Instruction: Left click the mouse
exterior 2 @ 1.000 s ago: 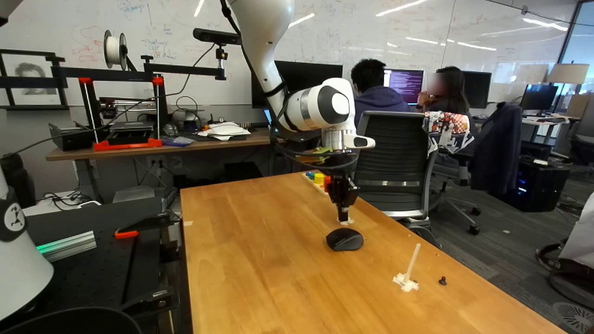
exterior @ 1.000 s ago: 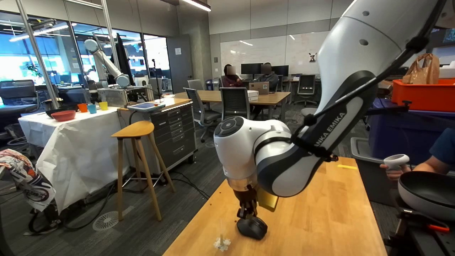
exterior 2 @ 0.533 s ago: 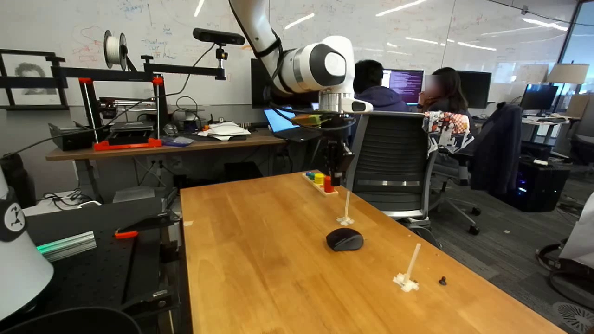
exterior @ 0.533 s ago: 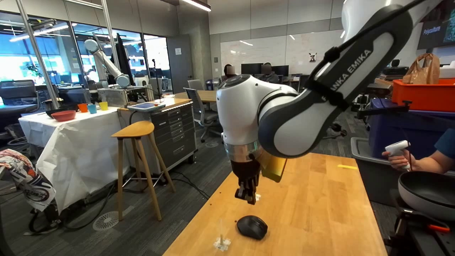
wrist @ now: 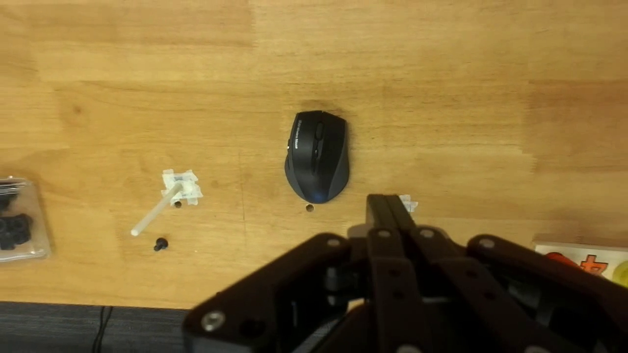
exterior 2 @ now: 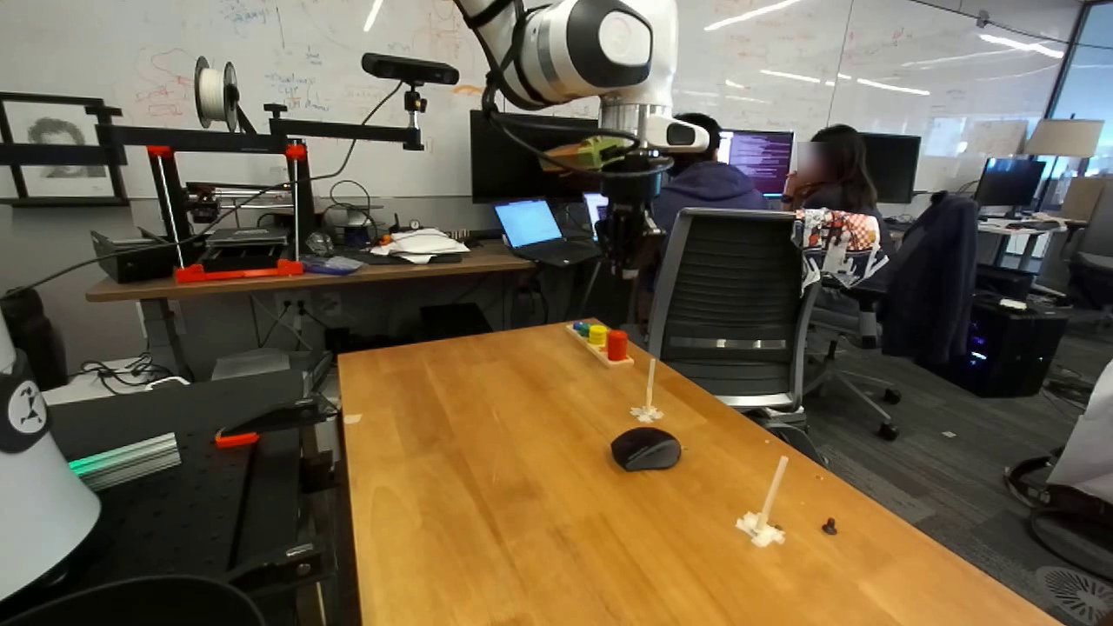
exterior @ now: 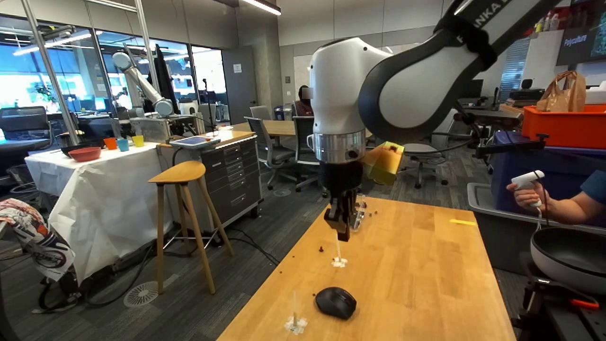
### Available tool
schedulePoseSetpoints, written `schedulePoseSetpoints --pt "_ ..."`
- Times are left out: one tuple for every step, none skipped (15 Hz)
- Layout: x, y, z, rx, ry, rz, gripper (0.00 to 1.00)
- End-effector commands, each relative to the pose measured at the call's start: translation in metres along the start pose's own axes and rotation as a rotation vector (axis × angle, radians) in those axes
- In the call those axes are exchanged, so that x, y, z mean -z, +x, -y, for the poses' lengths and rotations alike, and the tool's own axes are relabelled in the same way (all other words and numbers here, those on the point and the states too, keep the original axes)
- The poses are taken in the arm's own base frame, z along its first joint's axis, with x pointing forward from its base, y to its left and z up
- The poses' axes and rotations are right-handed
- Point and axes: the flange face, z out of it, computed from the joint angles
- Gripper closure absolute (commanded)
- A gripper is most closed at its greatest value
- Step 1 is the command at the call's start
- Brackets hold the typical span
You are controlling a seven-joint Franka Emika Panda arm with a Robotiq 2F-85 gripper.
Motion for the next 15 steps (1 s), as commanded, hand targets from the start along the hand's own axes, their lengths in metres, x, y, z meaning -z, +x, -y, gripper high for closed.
schedulePoseSetpoints --pt "0.034 -0.016 -0.017 0.008 0.037 -0.008 0.98" --pt "0.041 -0.017 -0.02 0.011 0.039 -0.013 0.96" --pt "0.046 -0.019 -0.023 0.013 0.039 -0.015 0.96" --pt "0.051 -0.021 -0.024 0.014 0.035 -0.004 0.91" --pt "0.054 -0.023 -0.025 0.013 0.035 0.003 0.7" --pt "0.057 -0.024 -0.026 0.002 0.03 0.013 0.65" --pt "0.045 -0.013 -0.024 -0.001 0.009 -0.003 0.81" --pt "0.048 -0.015 -0.025 -0.001 0.008 0.002 0.74" --pt "0.049 -0.016 -0.025 -0.001 0.007 0.003 0.67" --pt "0.05 -0.017 -0.025 -0.001 0.007 0.004 0.64" --pt "0.049 -0.017 -0.025 -0.001 0.007 0.006 0.64" --pt "0.049 -0.018 -0.025 -0.001 0.007 0.007 0.65" --pt "0.048 -0.018 -0.025 -0.001 0.007 0.008 0.65" --pt "0.048 -0.018 -0.025 -0.001 0.007 0.008 0.65" --pt "0.048 -0.018 -0.025 -0.001 0.007 0.008 0.65"
